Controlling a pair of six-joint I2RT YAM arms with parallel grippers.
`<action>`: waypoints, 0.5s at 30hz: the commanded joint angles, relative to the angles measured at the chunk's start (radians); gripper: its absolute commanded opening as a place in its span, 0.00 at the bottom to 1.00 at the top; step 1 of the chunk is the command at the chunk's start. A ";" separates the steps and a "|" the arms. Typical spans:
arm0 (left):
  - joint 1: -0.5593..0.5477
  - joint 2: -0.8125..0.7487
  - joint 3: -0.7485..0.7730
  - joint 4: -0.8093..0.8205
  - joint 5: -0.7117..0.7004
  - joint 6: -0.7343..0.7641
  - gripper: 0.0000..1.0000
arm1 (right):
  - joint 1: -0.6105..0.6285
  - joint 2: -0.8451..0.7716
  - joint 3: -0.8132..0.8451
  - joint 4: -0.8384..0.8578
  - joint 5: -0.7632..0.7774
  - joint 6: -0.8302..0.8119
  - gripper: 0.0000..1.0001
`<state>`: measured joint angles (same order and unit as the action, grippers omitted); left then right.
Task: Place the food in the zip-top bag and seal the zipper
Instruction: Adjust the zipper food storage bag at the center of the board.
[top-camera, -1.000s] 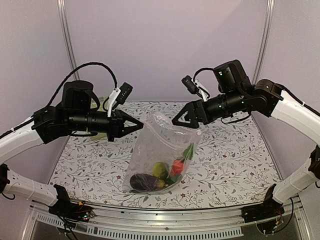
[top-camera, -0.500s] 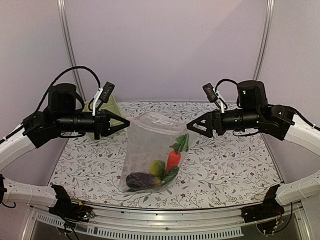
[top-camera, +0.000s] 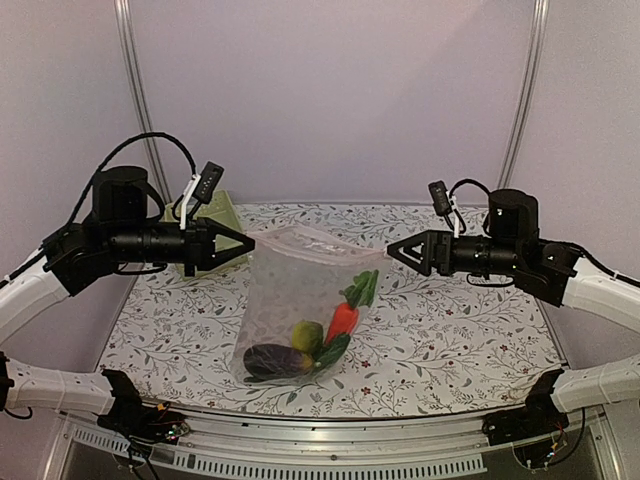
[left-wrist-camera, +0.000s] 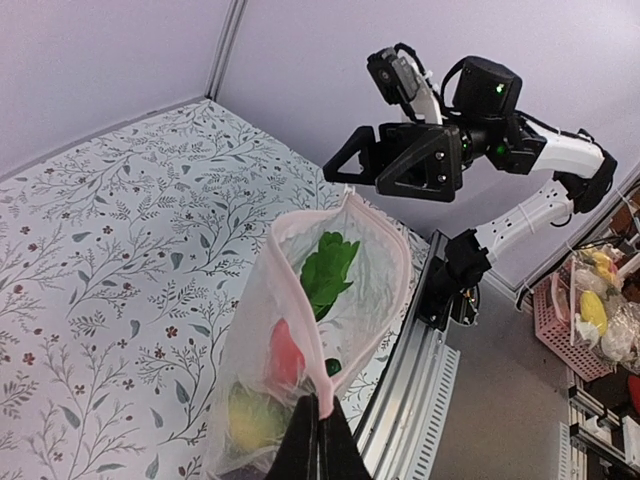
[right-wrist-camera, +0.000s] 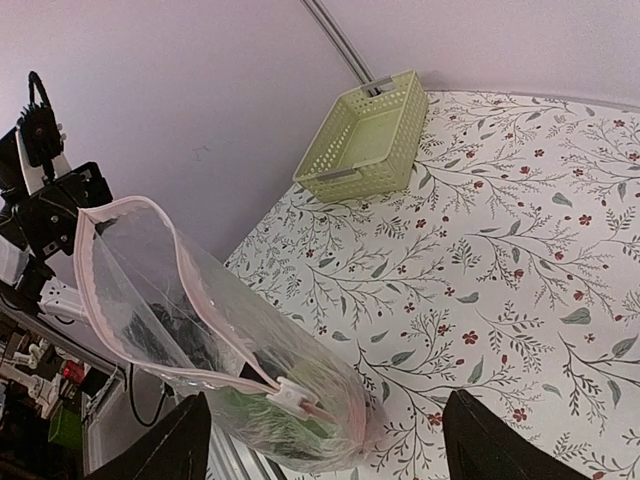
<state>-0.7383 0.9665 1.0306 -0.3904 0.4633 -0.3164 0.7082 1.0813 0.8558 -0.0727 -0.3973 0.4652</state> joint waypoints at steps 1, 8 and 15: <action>0.019 -0.008 -0.019 -0.008 0.015 -0.002 0.00 | -0.014 0.003 -0.044 0.116 -0.043 0.050 0.78; 0.027 -0.008 -0.028 0.001 0.010 -0.009 0.00 | -0.013 0.022 -0.148 0.293 -0.167 0.130 0.65; 0.030 -0.009 -0.027 0.008 0.018 -0.014 0.00 | -0.013 0.053 -0.149 0.338 -0.173 0.123 0.53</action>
<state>-0.7250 0.9665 1.0157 -0.3866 0.4652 -0.3260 0.6991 1.1103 0.7017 0.1944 -0.5407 0.5850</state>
